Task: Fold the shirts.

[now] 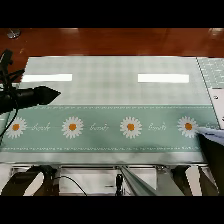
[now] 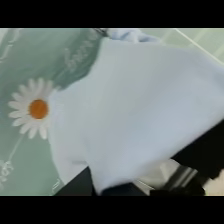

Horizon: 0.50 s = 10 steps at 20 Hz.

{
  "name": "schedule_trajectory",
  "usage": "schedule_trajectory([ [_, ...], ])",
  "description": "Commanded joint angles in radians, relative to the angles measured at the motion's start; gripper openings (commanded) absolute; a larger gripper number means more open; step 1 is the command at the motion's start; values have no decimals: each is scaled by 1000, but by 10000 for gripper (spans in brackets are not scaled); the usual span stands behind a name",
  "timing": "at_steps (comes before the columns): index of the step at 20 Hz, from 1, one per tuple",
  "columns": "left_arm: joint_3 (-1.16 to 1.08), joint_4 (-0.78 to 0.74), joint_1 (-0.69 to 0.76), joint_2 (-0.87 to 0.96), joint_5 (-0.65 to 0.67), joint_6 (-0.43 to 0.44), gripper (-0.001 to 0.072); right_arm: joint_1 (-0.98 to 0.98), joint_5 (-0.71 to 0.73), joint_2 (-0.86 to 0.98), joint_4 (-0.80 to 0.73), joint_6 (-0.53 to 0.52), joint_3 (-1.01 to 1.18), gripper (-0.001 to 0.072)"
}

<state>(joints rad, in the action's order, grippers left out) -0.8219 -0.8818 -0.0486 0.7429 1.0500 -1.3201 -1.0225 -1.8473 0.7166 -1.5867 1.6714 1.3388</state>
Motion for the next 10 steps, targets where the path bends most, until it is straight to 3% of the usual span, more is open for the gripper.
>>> schedule_trajectory([
  [1,0,1,-1,0,-4,0,23,-128,-8,-123,-241,47,-119,26],
  [2,0,3,-1,0,-3,0,23,-128,-7,-142,-301,64,-146,183],
  [3,0,3,-1,0,-3,0,23,-128,-5,-142,-320,74,-168,503],
  [4,0,3,-1,0,-3,0,23,-126,-5,-116,-303,69,-174,635],
  [5,0,3,-1,1,-4,0,23,-127,-6,-89,-280,70,-174,636],
  [7,0,9,-1,8,-3,1,23,-127,43,-42,-154,52,-165,616],
  [8,0,25,-1,24,-3,17,23,-127,111,-17,13,51,-145,476],
  [9,-3,60,-1,50,-4,55,23,-127,196,5,227,48,-123,179],
  [10,-27,111,-1,94,-3,93,23,-126,325,24,528,-11,-110,19],
])
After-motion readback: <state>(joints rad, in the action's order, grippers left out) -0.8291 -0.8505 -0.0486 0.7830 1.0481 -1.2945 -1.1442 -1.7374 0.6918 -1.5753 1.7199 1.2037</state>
